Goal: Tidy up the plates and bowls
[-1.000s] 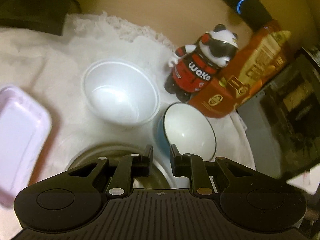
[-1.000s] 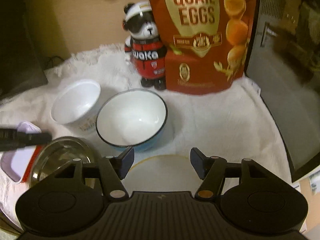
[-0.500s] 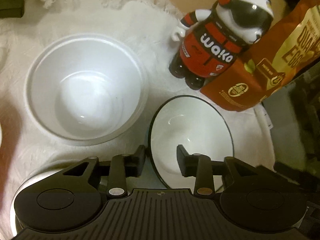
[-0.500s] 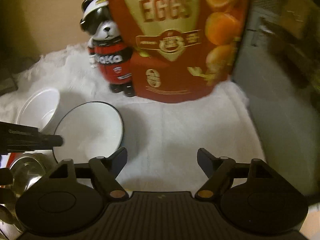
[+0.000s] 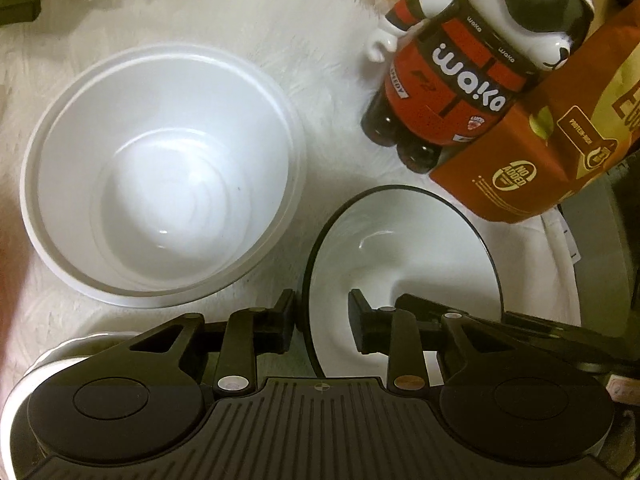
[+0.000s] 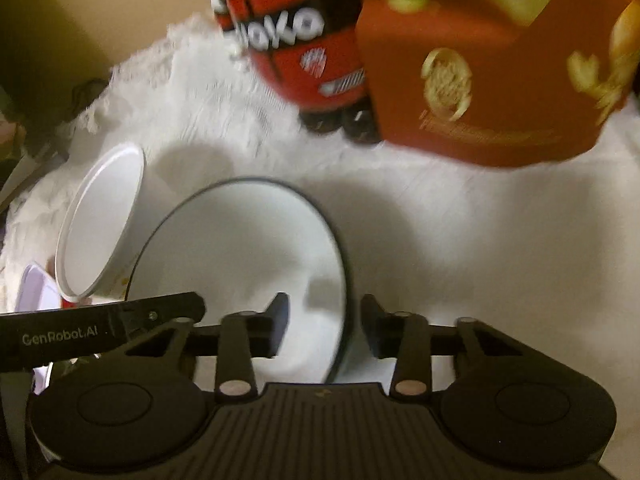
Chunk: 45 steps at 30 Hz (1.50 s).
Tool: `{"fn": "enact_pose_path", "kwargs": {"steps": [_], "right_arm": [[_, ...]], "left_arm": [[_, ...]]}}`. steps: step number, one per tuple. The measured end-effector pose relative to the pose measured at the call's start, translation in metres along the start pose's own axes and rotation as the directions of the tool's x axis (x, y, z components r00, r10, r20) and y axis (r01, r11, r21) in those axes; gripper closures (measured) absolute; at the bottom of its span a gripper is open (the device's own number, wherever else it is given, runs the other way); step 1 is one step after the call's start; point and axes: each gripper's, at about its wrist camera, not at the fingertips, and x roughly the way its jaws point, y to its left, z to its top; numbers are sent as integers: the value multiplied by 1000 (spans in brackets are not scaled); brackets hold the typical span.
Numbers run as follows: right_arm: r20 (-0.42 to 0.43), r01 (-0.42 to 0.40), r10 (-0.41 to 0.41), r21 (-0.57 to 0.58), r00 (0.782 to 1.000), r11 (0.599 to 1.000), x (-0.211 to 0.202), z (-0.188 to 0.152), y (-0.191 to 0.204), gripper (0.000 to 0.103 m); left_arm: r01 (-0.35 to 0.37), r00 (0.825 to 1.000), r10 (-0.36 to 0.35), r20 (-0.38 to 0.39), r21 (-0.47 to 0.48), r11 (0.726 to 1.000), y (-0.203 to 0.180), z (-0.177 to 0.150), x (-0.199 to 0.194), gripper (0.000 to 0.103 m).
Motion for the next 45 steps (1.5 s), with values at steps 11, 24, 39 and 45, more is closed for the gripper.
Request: {"fn": "enact_pose_path", "kwargs": {"steps": [11,24,39,45], "right_arm": [[43,56,-59,54,997,997,-34,-3,-28,67],[31,62,-66,111,997,992,-21,-7,-45,62],[18,48,-50,86,999,995,-21,-10,-40,61],[14,29,-30,80,999,996,-21,-11,-41,61]], "left_arm": [[61,997,-57,-54,82,995,-36,0,19,69],[121,988,-110,-109,99,988,-41,12,41,64],[93,988,-83,-128,72,993,-37,-3,35,66],[85,989,-75,-131,73,994,-36,-7,33,66]]}}
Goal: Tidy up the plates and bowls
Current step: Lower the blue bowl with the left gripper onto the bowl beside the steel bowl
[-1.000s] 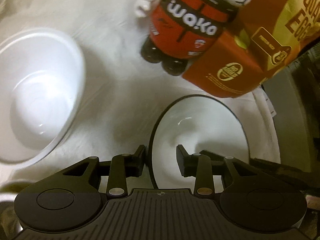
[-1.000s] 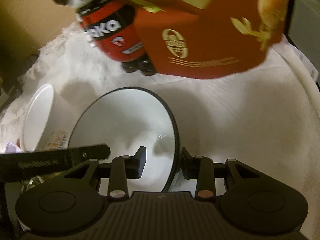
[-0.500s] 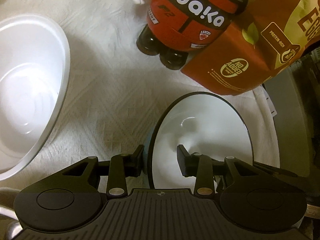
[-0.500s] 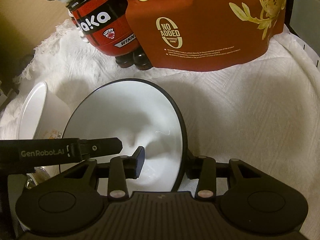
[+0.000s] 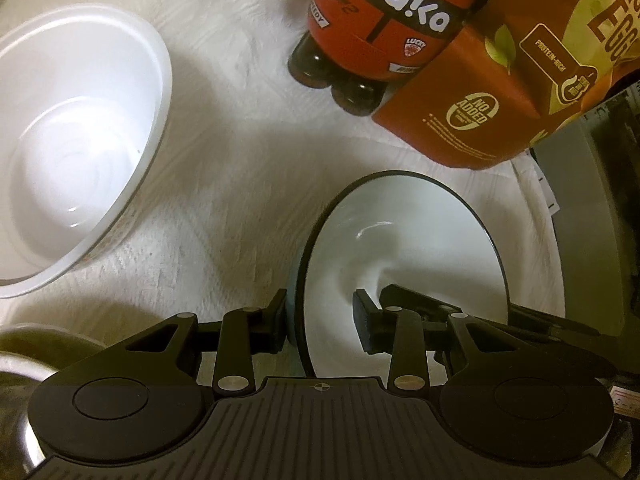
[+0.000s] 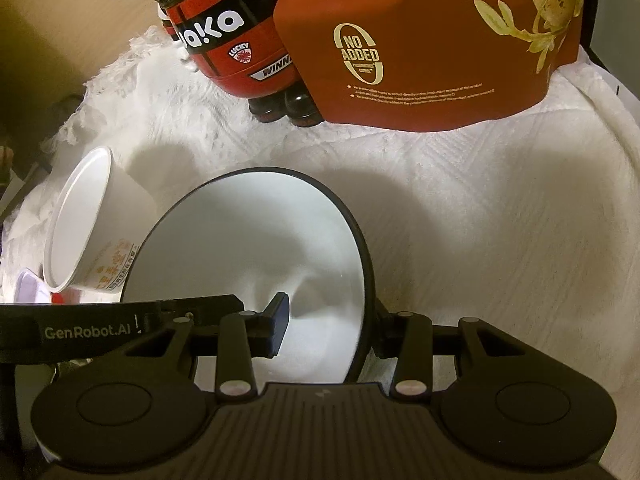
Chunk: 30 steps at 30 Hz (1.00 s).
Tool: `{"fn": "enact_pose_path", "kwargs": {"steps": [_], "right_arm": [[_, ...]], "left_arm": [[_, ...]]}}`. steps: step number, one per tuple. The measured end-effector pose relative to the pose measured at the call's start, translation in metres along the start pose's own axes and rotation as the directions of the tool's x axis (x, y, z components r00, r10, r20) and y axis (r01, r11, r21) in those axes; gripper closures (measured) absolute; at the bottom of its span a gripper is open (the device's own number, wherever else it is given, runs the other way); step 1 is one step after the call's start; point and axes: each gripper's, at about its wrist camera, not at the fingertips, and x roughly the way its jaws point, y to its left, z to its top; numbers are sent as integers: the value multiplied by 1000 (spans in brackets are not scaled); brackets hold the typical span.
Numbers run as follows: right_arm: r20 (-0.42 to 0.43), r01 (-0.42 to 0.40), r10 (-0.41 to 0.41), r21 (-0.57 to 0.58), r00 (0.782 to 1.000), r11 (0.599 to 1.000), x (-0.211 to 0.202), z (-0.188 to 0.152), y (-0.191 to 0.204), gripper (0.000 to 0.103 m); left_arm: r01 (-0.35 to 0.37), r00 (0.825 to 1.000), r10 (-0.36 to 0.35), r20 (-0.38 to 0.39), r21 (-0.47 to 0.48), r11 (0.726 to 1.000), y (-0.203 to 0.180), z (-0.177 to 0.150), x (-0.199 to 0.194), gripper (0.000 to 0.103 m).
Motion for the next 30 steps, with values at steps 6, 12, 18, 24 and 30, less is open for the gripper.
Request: {"fn": "enact_pose_path", "kwargs": {"steps": [6,12,18,24,30], "right_arm": [[9,-1,1,10,1000,1000,1,0,-2,61],[7,2,-2,30,1000,1000,1,1,-2,61],[7,7,-7,29,1000,1000,1,2,-2,62],[15,8,-8,38,1000,999,0,0,-2,62],[8,4,-4,40,1000,999,1,1,-3,62]], "left_arm": [[3,1000,-3,3,-2,1000,2,2,3,66],[-2,1000,2,7,-2,1000,1,3,4,66],[3,1000,-3,10,0,1000,2,4,5,66],[9,1000,-10,17,18,1000,4,4,5,66],[-2,1000,0,30,69,998,1,1,5,66]]}}
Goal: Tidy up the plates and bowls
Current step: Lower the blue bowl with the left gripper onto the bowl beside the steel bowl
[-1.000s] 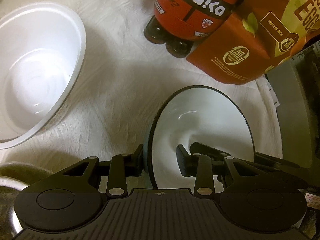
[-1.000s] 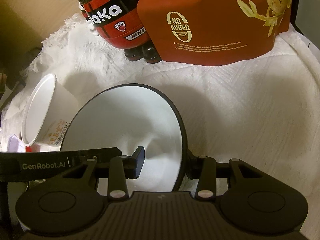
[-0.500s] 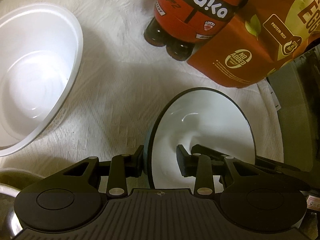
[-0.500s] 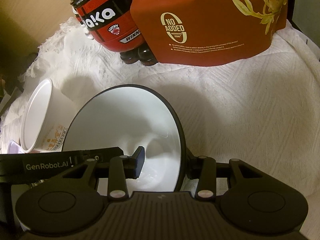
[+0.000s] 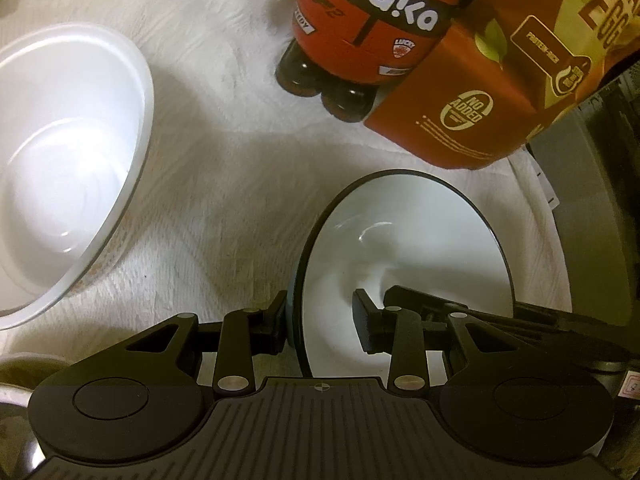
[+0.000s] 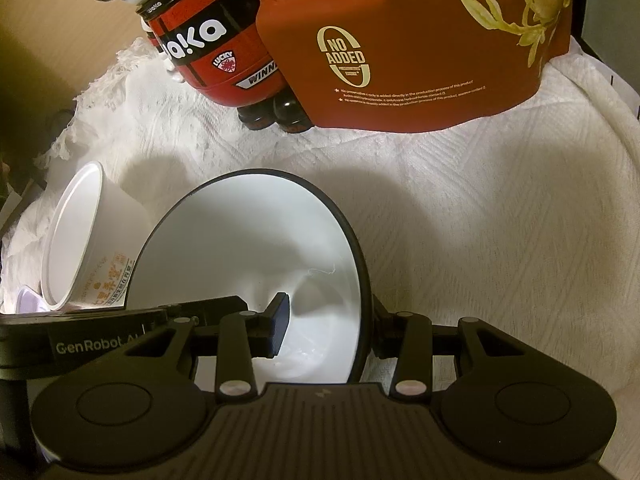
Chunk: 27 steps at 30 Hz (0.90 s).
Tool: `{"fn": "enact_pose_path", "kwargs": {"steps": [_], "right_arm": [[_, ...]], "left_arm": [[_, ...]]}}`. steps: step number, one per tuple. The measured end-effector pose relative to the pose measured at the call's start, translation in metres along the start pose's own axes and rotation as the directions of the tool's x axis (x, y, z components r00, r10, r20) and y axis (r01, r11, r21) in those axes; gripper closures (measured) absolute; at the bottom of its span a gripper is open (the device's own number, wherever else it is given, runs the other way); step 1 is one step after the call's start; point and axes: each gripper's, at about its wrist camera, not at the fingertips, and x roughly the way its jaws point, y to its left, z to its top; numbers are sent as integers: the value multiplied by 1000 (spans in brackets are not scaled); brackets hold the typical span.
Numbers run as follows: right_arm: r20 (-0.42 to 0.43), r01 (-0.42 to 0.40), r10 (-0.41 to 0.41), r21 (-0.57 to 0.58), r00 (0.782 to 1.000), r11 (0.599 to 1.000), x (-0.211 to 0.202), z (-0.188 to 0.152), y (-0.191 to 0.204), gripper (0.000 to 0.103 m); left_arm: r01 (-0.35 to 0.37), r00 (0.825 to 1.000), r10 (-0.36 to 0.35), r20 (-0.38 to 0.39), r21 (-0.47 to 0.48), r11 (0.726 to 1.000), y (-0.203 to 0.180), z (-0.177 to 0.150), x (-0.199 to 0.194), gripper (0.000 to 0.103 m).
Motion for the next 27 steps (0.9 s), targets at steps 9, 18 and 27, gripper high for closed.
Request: {"fn": "enact_pose_path", "kwargs": {"steps": [9,18,27], "right_arm": [[9,2,-2,11,1000,1000,-2,-1,1,63],[98,-20,19,5,995,1000,-41,-3,14,63],[147,-15,16,-10,989,1000,-108,-24,28,62]], "left_arm": [[8,1000,-8,-6,-6,1000,2,2,-3,67],[-6,998,3,62,49,999,-19,5,-48,67],[50,998,-56,40,145,988,-52,-15,-102,65]]}}
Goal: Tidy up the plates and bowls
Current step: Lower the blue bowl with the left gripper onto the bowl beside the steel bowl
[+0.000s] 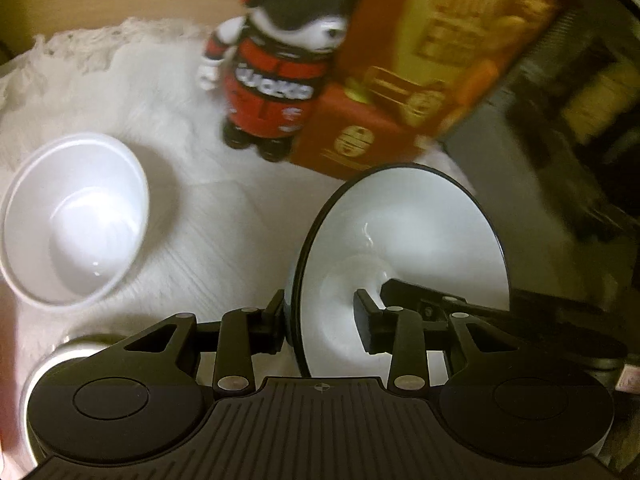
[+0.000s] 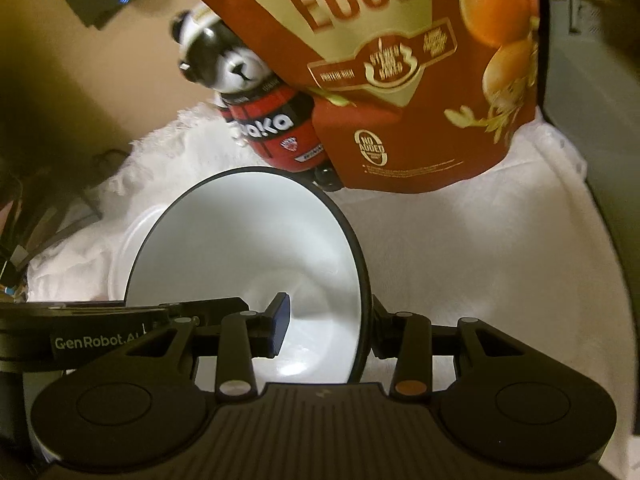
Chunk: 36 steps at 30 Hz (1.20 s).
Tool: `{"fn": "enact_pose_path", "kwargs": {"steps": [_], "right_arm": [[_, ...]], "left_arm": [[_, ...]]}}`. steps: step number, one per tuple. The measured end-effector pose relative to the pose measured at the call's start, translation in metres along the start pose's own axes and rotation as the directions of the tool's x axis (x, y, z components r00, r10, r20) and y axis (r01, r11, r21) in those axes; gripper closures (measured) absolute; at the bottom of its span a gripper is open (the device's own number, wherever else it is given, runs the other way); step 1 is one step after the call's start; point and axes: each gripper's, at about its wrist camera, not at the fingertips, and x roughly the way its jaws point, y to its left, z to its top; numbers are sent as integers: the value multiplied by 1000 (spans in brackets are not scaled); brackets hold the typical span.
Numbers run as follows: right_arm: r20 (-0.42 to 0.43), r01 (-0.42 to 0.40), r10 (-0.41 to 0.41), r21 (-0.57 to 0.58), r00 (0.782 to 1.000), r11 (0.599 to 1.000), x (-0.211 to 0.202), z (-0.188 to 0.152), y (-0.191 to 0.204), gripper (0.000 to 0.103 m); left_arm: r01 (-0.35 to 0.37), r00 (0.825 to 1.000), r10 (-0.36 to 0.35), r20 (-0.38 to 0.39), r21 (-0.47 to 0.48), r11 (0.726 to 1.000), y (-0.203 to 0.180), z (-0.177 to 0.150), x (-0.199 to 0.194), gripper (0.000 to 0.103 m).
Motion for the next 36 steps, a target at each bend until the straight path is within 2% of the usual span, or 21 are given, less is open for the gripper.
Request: {"fn": "enact_pose_path", "kwargs": {"steps": [4,8,12,16,19,21,27,32,36], "right_arm": [[-5,-4,4,11,1000,1000,-31,-21,-3,62],[-34,-10,11,37,999,999,-44,-50,-7,61],[-74,29,-26,29,997,999,-40,-83,-8,61],[-127,38,-26,93,992,995,-27,-104,-22,61],[-147,59,-45,98,988,993,-19,-114,-25,61],[-158,67,-50,106,986,992,-14,-117,-27,62],[-119,90,-82,69,990,994,-12,-116,-21,62],[-122,102,-97,33,988,994,-12,-115,-18,62],[-72,134,-135,-19,988,991,-22,-108,-11,61]], "left_arm": [[51,998,-50,-30,20,998,-8,-24,-10,65],[29,996,-25,-83,53,998,-14,-55,-7,65],[25,989,-16,-146,64,998,-11,-80,9,66],[23,983,-10,-182,69,997,-5,-91,23,66],[17,980,-2,-197,73,997,-4,-95,30,66],[9,981,5,-193,72,997,-3,-95,32,66],[17,986,-7,-164,57,998,7,-94,27,70],[25,991,-16,-130,71,997,14,-93,14,77],[34,996,-29,-80,70,997,18,-88,-1,79]]}}
